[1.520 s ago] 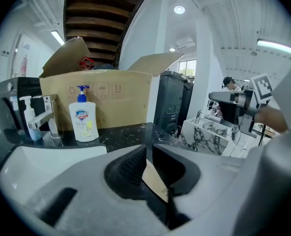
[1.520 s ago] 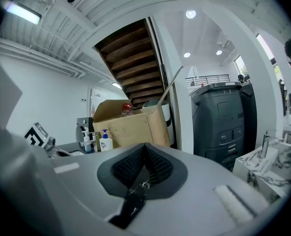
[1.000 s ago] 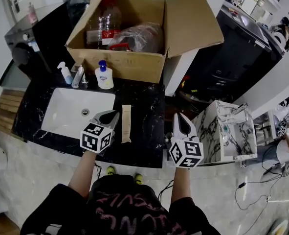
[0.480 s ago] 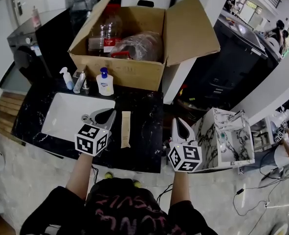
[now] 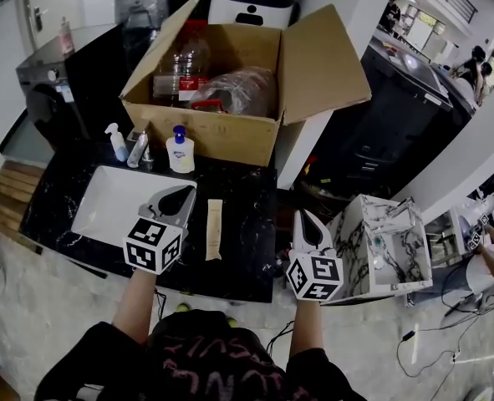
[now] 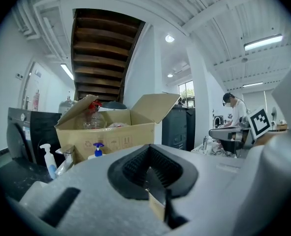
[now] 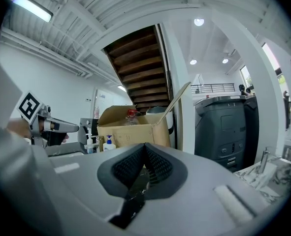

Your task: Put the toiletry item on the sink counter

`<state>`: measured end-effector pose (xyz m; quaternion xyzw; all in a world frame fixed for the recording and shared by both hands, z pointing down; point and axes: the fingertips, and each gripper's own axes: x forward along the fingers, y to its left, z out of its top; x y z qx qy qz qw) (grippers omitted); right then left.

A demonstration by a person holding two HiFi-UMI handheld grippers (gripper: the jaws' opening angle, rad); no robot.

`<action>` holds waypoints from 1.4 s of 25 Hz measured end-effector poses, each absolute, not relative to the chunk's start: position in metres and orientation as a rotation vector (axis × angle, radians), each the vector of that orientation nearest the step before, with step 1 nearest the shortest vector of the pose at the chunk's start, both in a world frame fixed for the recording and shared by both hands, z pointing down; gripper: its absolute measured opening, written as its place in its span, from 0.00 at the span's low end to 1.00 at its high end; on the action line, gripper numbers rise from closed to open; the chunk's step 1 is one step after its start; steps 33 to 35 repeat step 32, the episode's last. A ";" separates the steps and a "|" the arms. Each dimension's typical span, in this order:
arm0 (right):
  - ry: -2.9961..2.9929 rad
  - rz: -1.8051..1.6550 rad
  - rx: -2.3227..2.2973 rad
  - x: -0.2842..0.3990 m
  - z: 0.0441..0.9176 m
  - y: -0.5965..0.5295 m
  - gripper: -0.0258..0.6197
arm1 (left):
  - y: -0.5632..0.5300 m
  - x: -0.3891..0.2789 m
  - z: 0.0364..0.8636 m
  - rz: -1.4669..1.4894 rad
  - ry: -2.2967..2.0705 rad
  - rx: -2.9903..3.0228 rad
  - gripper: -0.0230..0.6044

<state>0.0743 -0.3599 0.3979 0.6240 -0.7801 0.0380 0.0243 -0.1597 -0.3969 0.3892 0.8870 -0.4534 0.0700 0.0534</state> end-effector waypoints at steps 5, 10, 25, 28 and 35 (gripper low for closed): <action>-2.401 0.087 1.936 0.076 0.392 -0.357 0.05 | -0.394 -0.163 0.380 0.192 -1.388 2.714 0.03; -2.382 0.057 1.952 0.081 0.386 -0.353 0.05 | -0.391 -0.165 0.371 0.187 -1.399 2.727 0.03; -2.363 0.034 1.965 0.087 0.375 -0.342 0.05 | -0.388 -0.174 0.356 0.147 -1.434 2.729 0.03; -2.362 0.030 1.964 0.086 0.374 -0.344 0.05 | -0.389 -0.175 0.356 0.150 -1.438 2.733 0.03; -2.363 0.027 1.958 0.084 0.375 -0.344 0.05 | -0.389 -0.177 0.357 0.145 -1.445 2.727 0.03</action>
